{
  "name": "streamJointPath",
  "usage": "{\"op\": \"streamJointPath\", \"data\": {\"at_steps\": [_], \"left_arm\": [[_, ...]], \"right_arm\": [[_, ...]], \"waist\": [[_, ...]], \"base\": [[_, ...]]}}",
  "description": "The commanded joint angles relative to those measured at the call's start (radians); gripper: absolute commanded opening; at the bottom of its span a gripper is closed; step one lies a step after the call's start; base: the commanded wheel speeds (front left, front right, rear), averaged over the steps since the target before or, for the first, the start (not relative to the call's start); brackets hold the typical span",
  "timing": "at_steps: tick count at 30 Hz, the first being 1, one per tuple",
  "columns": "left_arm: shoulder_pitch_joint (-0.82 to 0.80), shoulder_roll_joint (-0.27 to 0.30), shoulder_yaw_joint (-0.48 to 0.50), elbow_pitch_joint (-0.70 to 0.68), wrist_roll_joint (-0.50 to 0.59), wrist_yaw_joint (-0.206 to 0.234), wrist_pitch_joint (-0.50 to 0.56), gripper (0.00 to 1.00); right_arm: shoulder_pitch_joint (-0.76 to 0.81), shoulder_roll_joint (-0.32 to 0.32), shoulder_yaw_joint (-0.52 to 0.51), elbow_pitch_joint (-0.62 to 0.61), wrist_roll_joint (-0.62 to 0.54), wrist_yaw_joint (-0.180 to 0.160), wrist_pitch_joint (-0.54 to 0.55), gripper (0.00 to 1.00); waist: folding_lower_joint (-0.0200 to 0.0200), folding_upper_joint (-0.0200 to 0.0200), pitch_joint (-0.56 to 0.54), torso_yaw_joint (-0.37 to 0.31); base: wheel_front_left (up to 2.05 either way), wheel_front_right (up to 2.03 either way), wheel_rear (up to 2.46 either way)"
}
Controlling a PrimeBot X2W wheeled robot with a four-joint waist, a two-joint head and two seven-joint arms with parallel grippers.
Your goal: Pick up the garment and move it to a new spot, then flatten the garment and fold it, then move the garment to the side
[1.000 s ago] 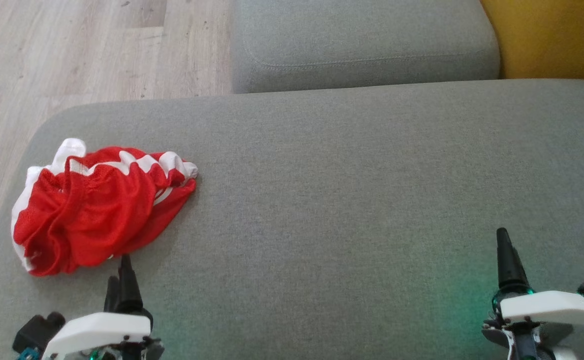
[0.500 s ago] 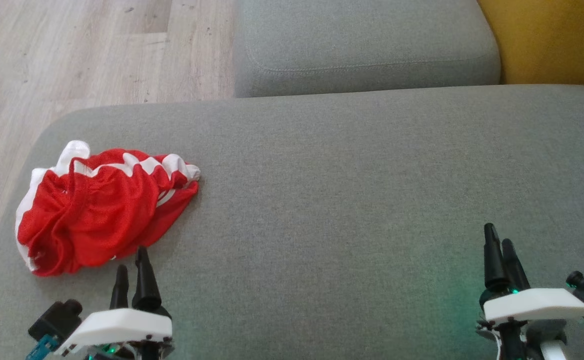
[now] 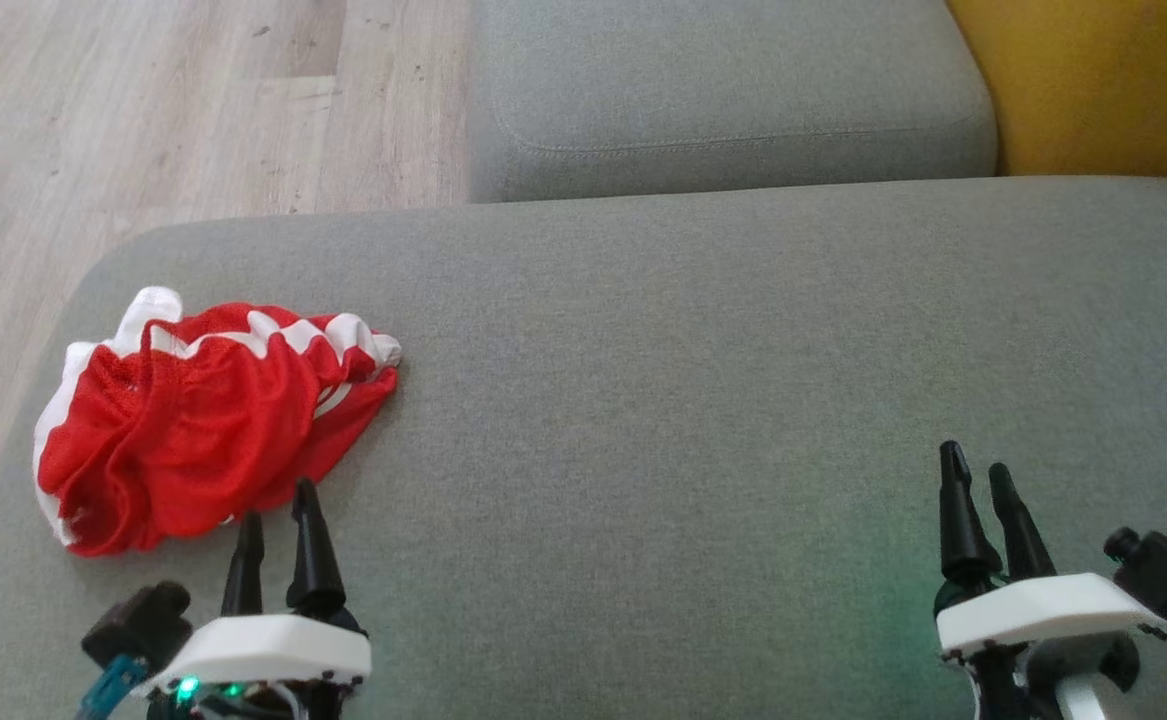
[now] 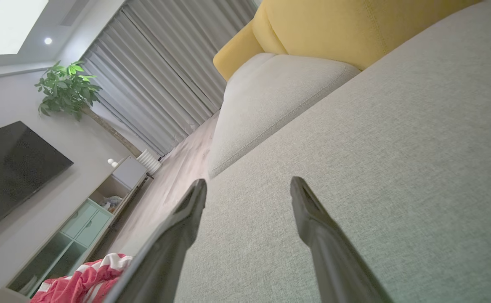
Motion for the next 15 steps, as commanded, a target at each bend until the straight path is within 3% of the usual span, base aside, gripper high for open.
{"op": "streamJointPath", "data": {"at_steps": [1,15], "left_arm": [[-0.028,0.004,0.006,-0.042,0.026,0.005,-0.014,1.00],[-0.018,0.005,-0.030,-0.057,0.200,0.034,-0.056,1.00]], "right_arm": [[-0.031,-0.006,0.021,-0.039,-0.026,0.000,-0.015,1.00],[-0.024,-0.008,0.046,-0.050,-0.205,-0.001,-0.057,1.00]], "waist": [[0.0000,0.0000,0.000,-0.001],[0.0000,0.0000,-0.018,-0.008]], "base": [[0.00,0.00,0.00],[0.00,0.00,0.00]]}}
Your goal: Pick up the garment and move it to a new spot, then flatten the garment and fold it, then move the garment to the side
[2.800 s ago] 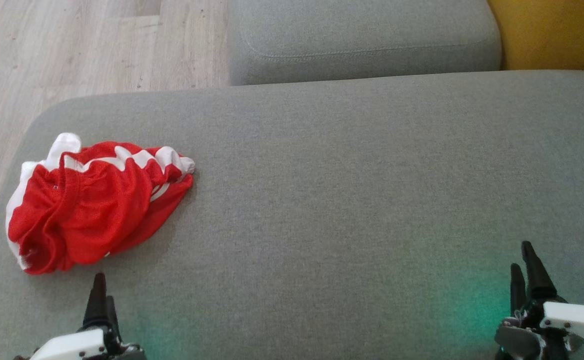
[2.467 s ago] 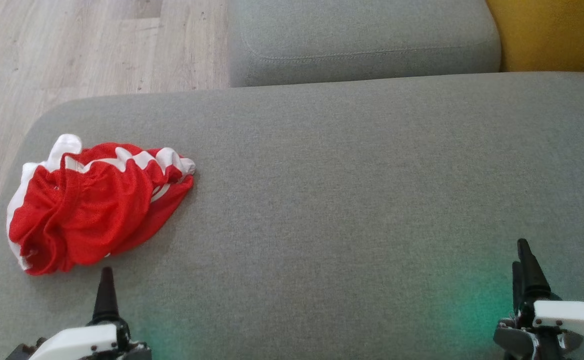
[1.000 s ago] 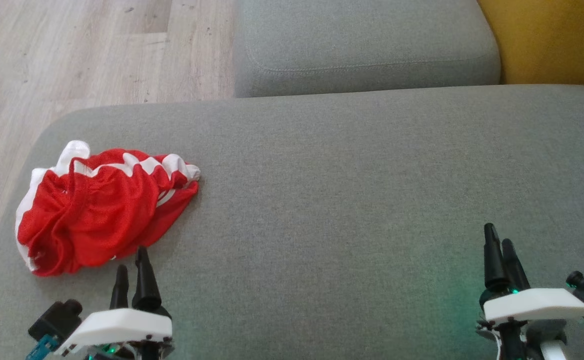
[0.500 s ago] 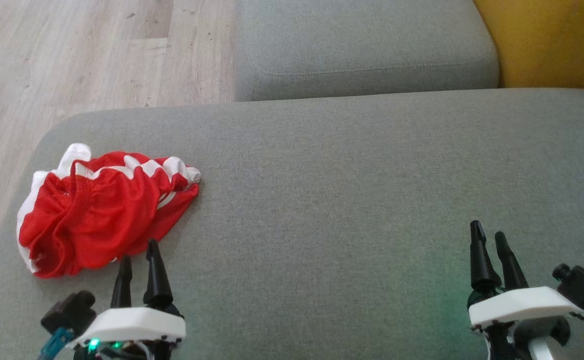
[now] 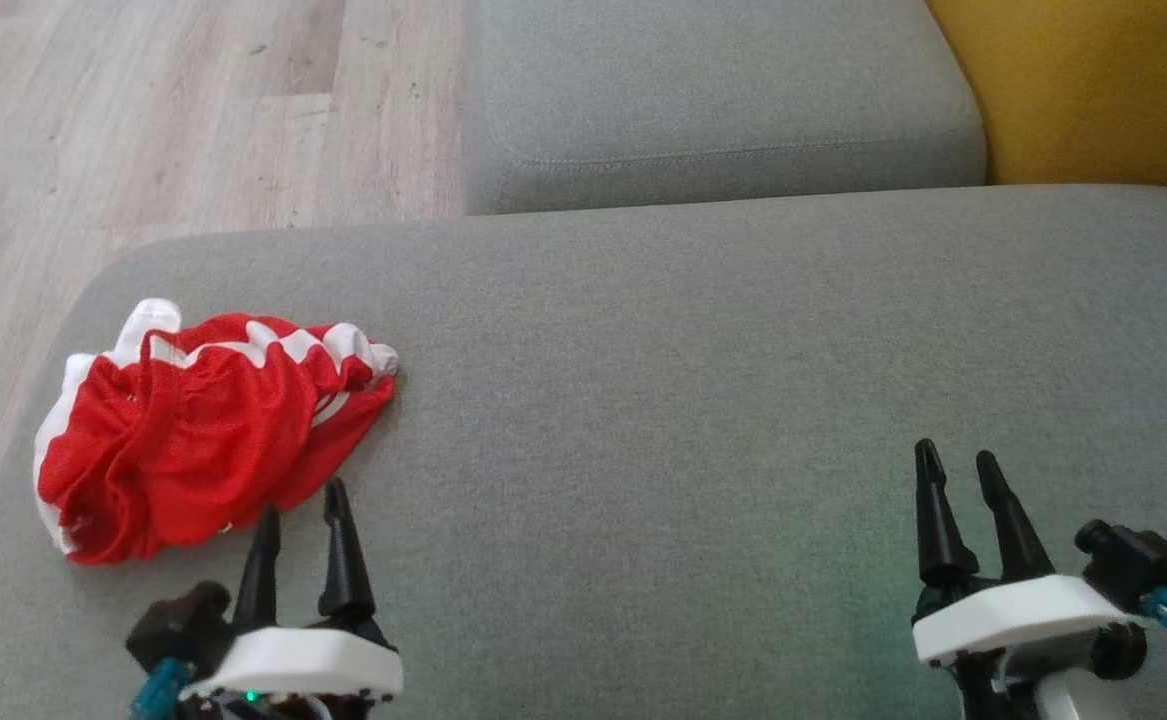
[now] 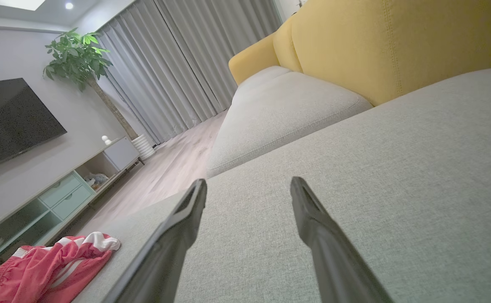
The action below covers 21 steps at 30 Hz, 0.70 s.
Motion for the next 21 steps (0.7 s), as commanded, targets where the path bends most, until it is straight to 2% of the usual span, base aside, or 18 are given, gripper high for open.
{"op": "streamJointPath", "data": {"at_steps": [1,21], "left_arm": [[-0.030,0.005,0.005,-0.038,0.037,0.010,-0.016,1.00],[-0.012,0.006,-0.030,-0.046,0.246,0.061,-0.074,1.00]], "right_arm": [[-0.024,-0.007,0.023,-0.040,-0.041,-0.001,-0.017,1.00],[-0.012,-0.009,0.052,-0.034,-0.298,-0.001,-0.076,1.00]], "waist": [[0.0000,0.0000,-0.003,0.000],[0.0000,0.0000,-0.037,-0.017]], "base": [[0.00,0.00,0.00],[0.00,0.00,0.00]]}}
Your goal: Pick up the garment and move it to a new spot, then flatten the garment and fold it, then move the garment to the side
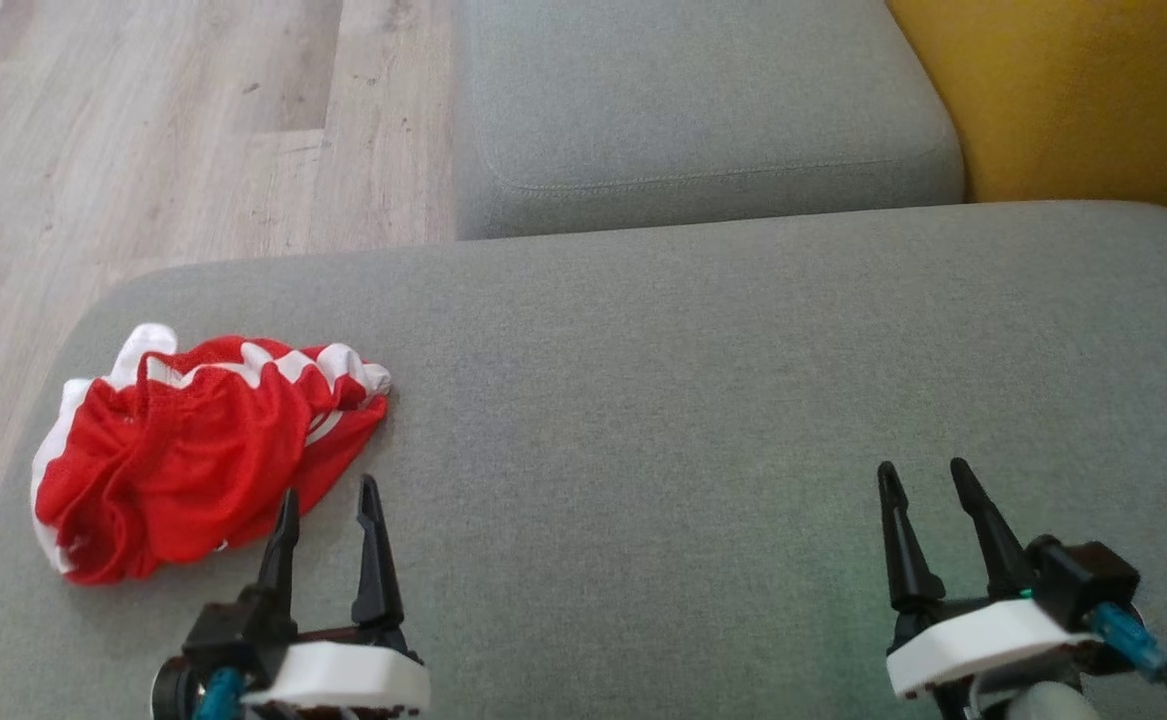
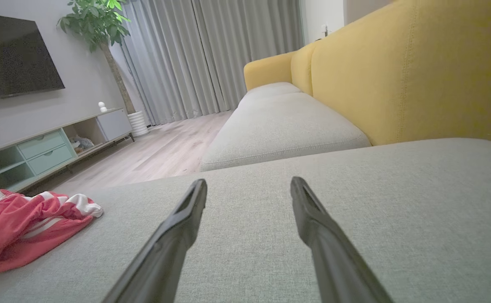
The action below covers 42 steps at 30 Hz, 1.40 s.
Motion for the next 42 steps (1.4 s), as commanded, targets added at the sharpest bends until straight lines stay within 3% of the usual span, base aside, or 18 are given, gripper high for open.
{"op": "streamJointPath", "data": {"at_steps": [1,15,42], "left_arm": [[-0.023,0.004,0.020,-0.036,0.027,0.011,-0.015,1.00],[-0.016,0.005,-0.011,-0.023,0.182,0.044,-0.056,1.00],[-0.027,0.005,0.001,0.026,0.176,0.050,-0.056,1.00]], "right_arm": [[-0.035,-0.008,0.025,-0.035,-0.027,-0.001,-0.015,1.00],[-0.028,-0.009,0.045,-0.044,-0.202,-0.001,-0.056,1.00],[-0.020,-0.009,0.000,-0.021,-0.197,-0.001,-0.057,1.00]], "waist": [[0.0000,0.0000,-0.002,-0.001],[0.0000,0.0000,-0.019,-0.007],[0.0000,0.0000,-0.014,0.008]], "base": [[0.00,0.00,0.00],[0.00,0.00,0.00],[0.00,0.00,0.00]]}}
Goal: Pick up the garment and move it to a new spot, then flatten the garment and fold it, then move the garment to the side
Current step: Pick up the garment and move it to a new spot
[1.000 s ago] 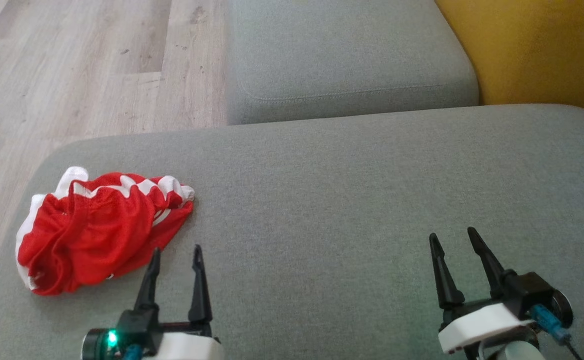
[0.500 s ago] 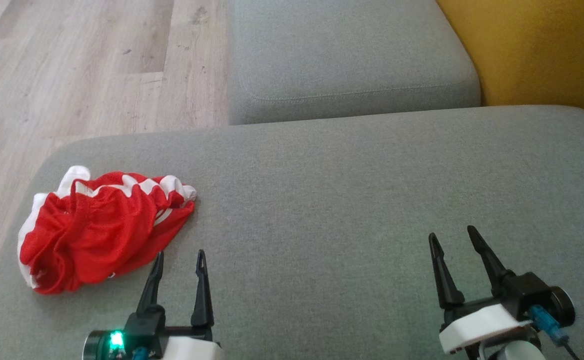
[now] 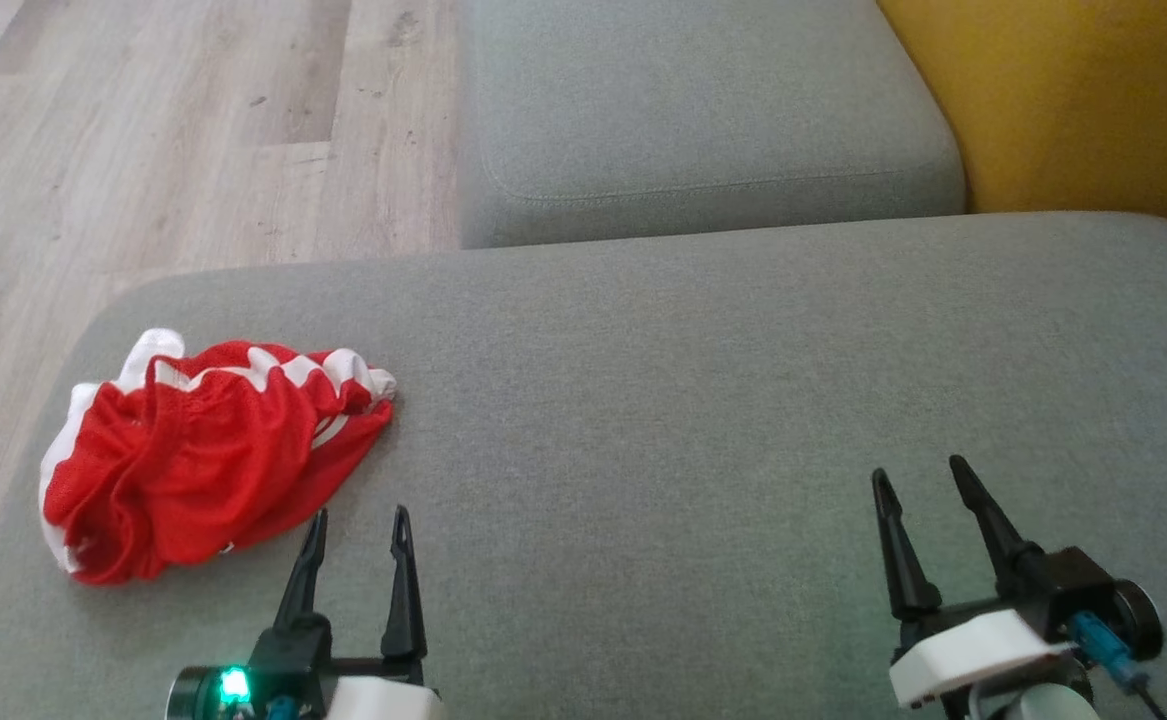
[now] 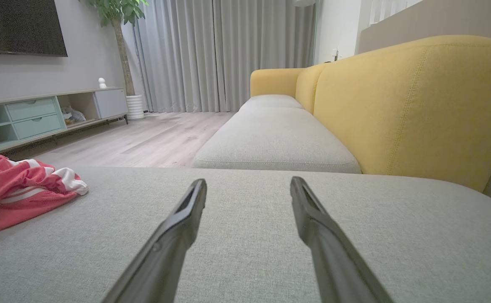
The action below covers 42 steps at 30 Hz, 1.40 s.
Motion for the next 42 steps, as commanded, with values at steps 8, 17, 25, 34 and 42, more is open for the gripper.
{"op": "streamJointPath", "data": {"at_steps": [8,17,25,34,42], "left_arm": [[-0.051,0.003,0.050,-0.025,-0.002,0.004,-0.012,1.00],[-0.046,0.003,0.101,-0.029,0.004,0.008,-0.012,1.00],[-0.041,0.003,0.167,-0.037,0.020,-0.008,-0.012,1.00],[-0.130,0.008,0.213,-0.088,0.049,-0.057,-0.012,1.00],[-0.411,0.030,0.185,-0.014,0.096,-0.134,-0.012,1.00]], "right_arm": [[-0.014,-0.009,0.001,-0.024,-0.007,-0.001,-0.012,1.00],[-0.013,-0.009,-0.004,-0.028,0.001,-0.001,-0.012,1.00],[-0.018,-0.009,-0.022,-0.026,0.011,-0.001,-0.012,1.00],[-0.039,-0.009,-0.048,-0.029,-0.003,-0.001,-0.012,1.00],[-0.106,-0.009,-0.100,-0.058,-0.105,-0.001,-0.012,1.00]], "waist": [[0.0000,0.0000,0.008,0.080],[0.0000,0.0000,0.021,0.271],[0.0000,0.0000,0.046,0.397],[0.0000,0.0000,0.116,0.403],[0.0000,0.0000,0.289,0.370]], "base": [[0.00,0.00,0.00],[0.00,0.00,0.00],[0.00,0.00,0.00],[0.00,0.00,0.00],[0.00,0.00,0.00]]}}
